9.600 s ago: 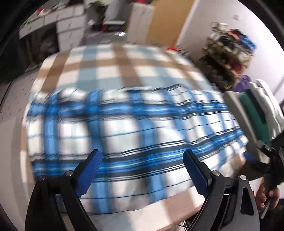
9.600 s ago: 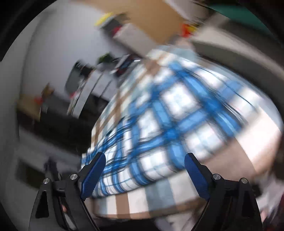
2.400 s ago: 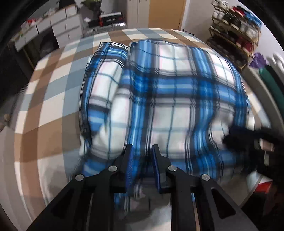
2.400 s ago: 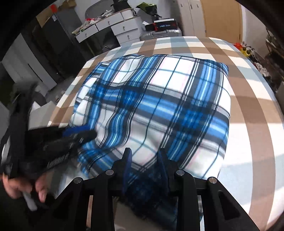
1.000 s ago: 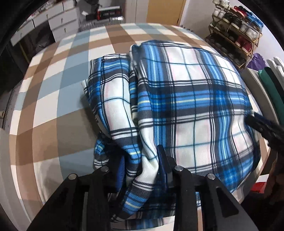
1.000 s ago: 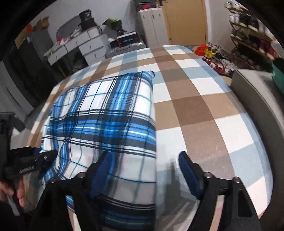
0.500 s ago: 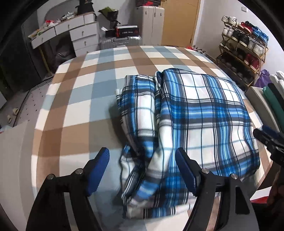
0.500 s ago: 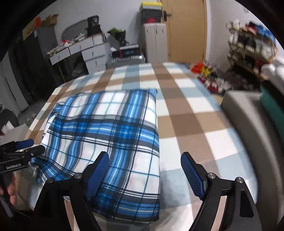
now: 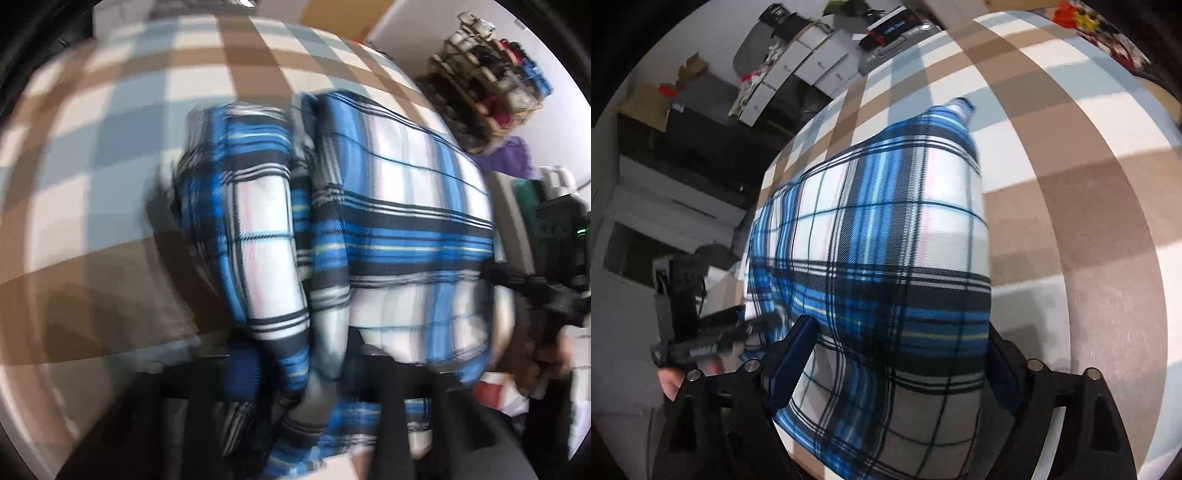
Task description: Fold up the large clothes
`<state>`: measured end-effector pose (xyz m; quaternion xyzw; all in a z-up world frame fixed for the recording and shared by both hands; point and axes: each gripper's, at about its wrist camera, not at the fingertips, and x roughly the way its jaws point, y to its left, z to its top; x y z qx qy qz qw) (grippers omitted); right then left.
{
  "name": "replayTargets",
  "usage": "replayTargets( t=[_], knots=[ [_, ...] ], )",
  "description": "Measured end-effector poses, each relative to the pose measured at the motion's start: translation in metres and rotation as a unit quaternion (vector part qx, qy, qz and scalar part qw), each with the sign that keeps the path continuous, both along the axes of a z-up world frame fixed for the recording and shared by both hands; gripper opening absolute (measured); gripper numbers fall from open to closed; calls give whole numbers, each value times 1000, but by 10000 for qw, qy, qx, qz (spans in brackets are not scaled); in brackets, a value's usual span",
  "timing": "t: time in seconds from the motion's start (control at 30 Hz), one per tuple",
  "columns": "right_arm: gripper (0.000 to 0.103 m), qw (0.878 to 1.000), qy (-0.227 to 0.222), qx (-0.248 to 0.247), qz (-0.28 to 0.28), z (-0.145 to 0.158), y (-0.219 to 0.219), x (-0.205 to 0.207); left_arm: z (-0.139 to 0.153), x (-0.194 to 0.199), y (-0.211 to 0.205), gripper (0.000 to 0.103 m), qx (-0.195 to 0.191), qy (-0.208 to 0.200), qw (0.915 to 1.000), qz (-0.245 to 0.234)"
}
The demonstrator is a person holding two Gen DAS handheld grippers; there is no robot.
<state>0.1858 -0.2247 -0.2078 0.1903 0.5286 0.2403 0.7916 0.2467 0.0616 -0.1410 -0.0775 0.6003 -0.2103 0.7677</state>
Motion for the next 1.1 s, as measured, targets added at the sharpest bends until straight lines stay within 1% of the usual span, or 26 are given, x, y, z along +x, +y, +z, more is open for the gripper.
replayTargets(
  t=[0.03,0.1,0.17,0.2,0.3,0.37,0.4,0.5,0.57,0.63,0.7,0.8,0.87,0.93,1.03,1.1],
  knots=[
    [62,9998,-164,-97,68,3,3,-4,0,0,1,19,-15,8,10000,-7],
    [40,9989,-442,-49,133,11,3,-16,5,-7,-2,16,21,-65,9999,-83],
    [31,9979,-630,99,118,17,2,-26,12,-14,-3,15,18,-107,9999,-18],
    [28,9975,-690,150,88,20,1,-31,18,-21,-5,14,58,-202,9998,3],
    [25,9964,-778,310,149,31,7,-47,31,-30,-8,14,502,-453,9977,-72],
    [23,9949,-917,296,282,42,15,-59,40,-39,-3,13,647,-481,9967,-48],
    [23,9936,-1024,322,351,50,22,-66,45,-45,4,13,634,-483,9968,24],
    [23,9899,-1223,564,434,72,40,-80,57,-56,32,12,335,-462,9979,294],
    [23,9878,-1337,602,516,86,57,-85,66,-65,48,12,214,-542,9975,404],
    [23,9849,-1479,624,655,106,77,-92,85,-76,67,12,185,-700,9959,540],
    [23,9824,-1563,710,742,122,94,-97,101,-81,74,12,229,-861,9938,660],
    [23,9766,-1696,859,1009,150,136,-100,127,-96,107,12,393,-994,9903,892],
    [23,9712,-1771,985,1254,168,174,-102,147,-109,135,12,557,-1159,9855,1110],
    [23,9640,-1748,1262,1556,181,217,-102,166,-125,172,12,746,-1289,9796,1352],
    [23,9525,-1680,1546,2016,186,284,-99,184,-148,229,12,864,-1403,9691,1835],
    [23,9476,-1528,1682,2245,180,328,-96,188,-162,261,13,1059,-1473,9611,2081]
  ],
)
